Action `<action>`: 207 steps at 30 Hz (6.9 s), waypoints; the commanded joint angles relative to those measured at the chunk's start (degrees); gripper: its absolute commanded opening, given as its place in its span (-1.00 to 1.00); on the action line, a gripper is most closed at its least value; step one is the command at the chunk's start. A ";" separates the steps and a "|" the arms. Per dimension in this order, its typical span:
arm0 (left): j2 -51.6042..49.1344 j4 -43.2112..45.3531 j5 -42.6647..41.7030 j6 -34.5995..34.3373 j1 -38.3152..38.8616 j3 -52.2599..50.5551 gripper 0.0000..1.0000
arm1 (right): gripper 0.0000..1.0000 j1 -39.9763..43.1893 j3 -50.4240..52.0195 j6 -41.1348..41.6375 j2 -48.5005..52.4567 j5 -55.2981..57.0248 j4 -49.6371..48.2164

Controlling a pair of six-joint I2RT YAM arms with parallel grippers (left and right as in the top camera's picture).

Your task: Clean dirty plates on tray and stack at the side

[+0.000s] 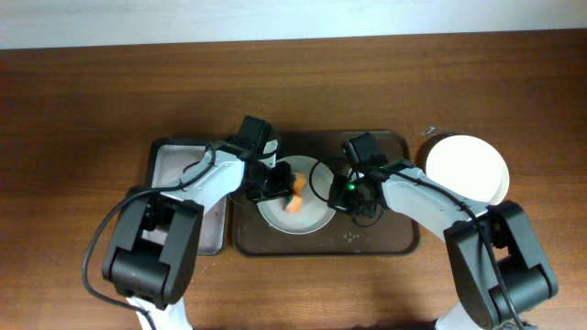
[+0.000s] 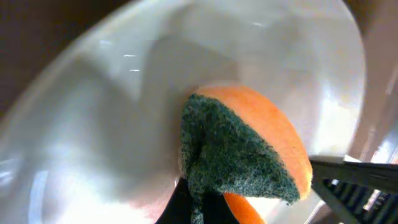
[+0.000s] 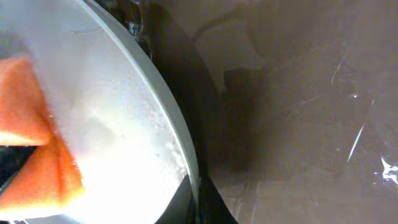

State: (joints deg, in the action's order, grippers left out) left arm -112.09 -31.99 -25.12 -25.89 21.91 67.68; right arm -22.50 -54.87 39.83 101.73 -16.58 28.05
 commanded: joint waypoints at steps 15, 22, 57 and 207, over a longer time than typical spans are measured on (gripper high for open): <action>0.35 -11.02 14.75 6.49 -0.81 12.83 -1.00 | -0.92 -0.35 0.44 -0.59 -0.33 2.05 0.63; 0.20 -8.15 13.03 7.04 4.76 4.76 -1.00 | -0.92 -0.35 0.46 -0.59 -0.33 2.03 0.66; 15.56 -2.29 31.71 15.06 -16.06 -10.82 -1.00 | -0.92 -1.36 -23.10 -20.63 -14.01 38.12 26.23; 24.48 -6.73 32.44 14.82 -16.06 -8.81 -0.50 | -0.92 48.85 -21.07 -14.51 -13.25 15.23 30.29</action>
State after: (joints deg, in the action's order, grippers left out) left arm -88.47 -38.59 6.72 -10.76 6.02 58.92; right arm 19.99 -76.99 24.62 86.65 4.62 58.30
